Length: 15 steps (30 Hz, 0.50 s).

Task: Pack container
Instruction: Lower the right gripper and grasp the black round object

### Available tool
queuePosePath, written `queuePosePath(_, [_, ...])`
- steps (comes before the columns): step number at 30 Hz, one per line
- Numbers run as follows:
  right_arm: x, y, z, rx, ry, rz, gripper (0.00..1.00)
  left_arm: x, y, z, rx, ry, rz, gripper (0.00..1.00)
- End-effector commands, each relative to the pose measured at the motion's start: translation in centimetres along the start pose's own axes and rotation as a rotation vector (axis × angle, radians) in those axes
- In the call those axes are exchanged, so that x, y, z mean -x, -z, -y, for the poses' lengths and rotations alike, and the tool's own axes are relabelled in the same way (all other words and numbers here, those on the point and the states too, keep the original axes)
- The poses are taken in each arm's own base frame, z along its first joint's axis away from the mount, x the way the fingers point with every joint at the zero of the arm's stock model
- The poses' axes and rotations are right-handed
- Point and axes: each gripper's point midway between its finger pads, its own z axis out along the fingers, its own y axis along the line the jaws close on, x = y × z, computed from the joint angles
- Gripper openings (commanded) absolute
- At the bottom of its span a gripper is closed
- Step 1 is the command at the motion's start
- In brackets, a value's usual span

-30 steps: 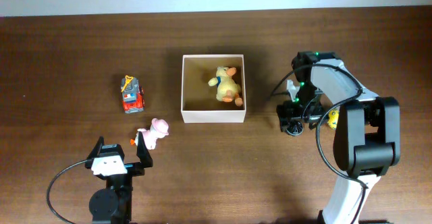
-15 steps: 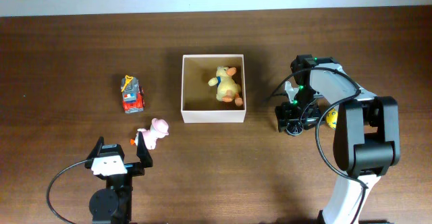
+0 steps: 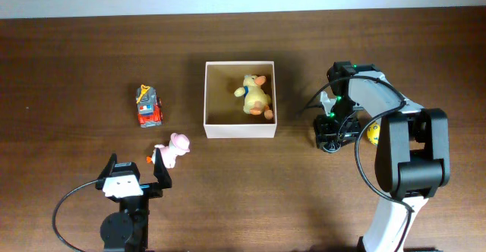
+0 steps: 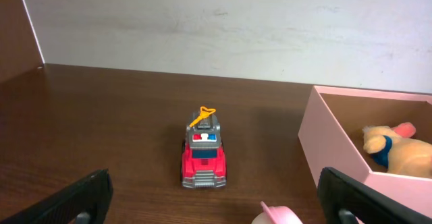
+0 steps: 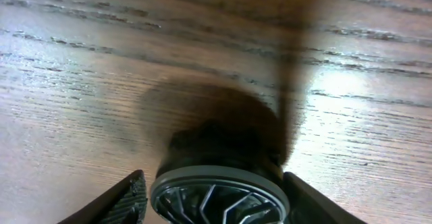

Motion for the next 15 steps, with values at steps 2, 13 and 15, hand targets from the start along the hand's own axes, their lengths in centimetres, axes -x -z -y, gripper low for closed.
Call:
queuePosePath(2, [-0.02,0.4,-0.27,0.007,0.0,0.015,0.63,-0.16,-0.02,0.03,-0.005,-0.012,0.001,0.99])
queuePosePath(13, [0.14,0.45,-0.26,0.007,0.0,0.022,0.56,-0.16,-0.02,0.03,-0.005,-0.012,0.001,0.99])
queuePosePath(15, [0.27,0.51,-0.26,0.006,0.001,0.027,0.56,-0.16,-0.02,0.03,-0.005,-0.012,0.001,0.99])
